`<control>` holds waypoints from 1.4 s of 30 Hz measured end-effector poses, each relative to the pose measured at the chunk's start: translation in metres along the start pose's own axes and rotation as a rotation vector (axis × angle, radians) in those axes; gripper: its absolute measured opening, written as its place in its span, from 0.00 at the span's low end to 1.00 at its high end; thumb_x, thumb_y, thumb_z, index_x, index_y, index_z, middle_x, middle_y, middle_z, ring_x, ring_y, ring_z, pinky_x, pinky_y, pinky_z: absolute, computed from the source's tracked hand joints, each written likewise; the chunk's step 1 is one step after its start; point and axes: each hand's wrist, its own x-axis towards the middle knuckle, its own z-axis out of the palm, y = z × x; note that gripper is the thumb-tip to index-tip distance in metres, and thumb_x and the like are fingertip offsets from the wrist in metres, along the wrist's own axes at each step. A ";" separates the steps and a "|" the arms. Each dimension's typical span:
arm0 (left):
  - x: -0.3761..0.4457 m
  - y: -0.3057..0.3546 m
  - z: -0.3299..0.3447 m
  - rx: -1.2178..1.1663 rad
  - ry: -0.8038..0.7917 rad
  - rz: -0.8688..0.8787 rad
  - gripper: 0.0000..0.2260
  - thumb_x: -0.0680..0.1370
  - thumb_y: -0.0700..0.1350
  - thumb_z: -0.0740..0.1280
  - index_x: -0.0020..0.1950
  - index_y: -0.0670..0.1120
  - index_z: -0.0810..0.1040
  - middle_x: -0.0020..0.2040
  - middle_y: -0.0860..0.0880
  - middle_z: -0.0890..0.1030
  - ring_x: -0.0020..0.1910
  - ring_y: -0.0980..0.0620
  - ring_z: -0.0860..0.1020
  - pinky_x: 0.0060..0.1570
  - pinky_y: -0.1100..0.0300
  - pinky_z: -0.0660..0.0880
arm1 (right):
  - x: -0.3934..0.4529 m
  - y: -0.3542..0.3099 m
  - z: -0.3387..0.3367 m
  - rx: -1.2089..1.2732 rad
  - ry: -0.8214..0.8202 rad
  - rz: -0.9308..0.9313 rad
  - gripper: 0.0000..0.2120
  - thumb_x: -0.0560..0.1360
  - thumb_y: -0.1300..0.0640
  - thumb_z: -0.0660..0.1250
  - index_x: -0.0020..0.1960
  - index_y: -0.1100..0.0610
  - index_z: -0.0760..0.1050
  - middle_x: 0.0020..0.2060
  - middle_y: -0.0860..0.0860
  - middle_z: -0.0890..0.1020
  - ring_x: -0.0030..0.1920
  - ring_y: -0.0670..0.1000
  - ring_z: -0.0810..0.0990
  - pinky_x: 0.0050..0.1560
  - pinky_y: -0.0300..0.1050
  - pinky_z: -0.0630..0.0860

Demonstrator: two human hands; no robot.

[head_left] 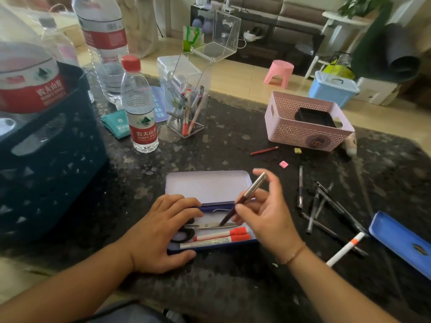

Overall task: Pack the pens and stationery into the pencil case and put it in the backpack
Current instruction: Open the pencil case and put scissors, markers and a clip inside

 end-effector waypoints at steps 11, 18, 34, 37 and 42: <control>-0.001 -0.004 0.003 0.029 -0.017 0.007 0.25 0.72 0.64 0.67 0.66 0.57 0.72 0.72 0.55 0.66 0.69 0.51 0.63 0.69 0.54 0.59 | -0.011 0.019 0.008 -0.257 0.181 0.080 0.08 0.70 0.57 0.73 0.46 0.47 0.79 0.42 0.45 0.84 0.44 0.46 0.84 0.44 0.41 0.81; -0.001 -0.003 0.004 0.009 -0.015 0.002 0.27 0.73 0.64 0.67 0.70 0.57 0.69 0.73 0.56 0.65 0.70 0.52 0.63 0.70 0.53 0.59 | -0.009 0.016 -0.014 -0.470 0.138 0.053 0.06 0.70 0.55 0.74 0.41 0.48 0.78 0.35 0.44 0.82 0.40 0.43 0.82 0.42 0.35 0.79; -0.001 -0.003 0.003 0.007 -0.015 0.009 0.32 0.73 0.63 0.68 0.74 0.56 0.65 0.73 0.57 0.65 0.70 0.52 0.64 0.70 0.52 0.59 | 0.003 0.025 -0.014 -1.221 -0.007 -0.198 0.08 0.75 0.46 0.65 0.47 0.47 0.82 0.43 0.44 0.78 0.49 0.50 0.70 0.48 0.45 0.69; -0.001 -0.003 0.003 0.014 -0.014 0.008 0.30 0.72 0.63 0.68 0.72 0.56 0.68 0.73 0.56 0.65 0.70 0.51 0.64 0.70 0.53 0.59 | 0.000 0.024 -0.016 -1.160 -0.029 -0.264 0.06 0.74 0.48 0.68 0.45 0.48 0.82 0.41 0.44 0.80 0.47 0.49 0.71 0.47 0.45 0.71; -0.001 -0.004 0.004 0.006 0.013 0.010 0.28 0.72 0.62 0.68 0.70 0.55 0.71 0.72 0.55 0.67 0.69 0.51 0.65 0.69 0.52 0.60 | -0.016 0.025 -0.049 -1.054 0.125 -0.337 0.04 0.72 0.55 0.70 0.46 0.52 0.80 0.43 0.47 0.82 0.47 0.50 0.76 0.48 0.46 0.74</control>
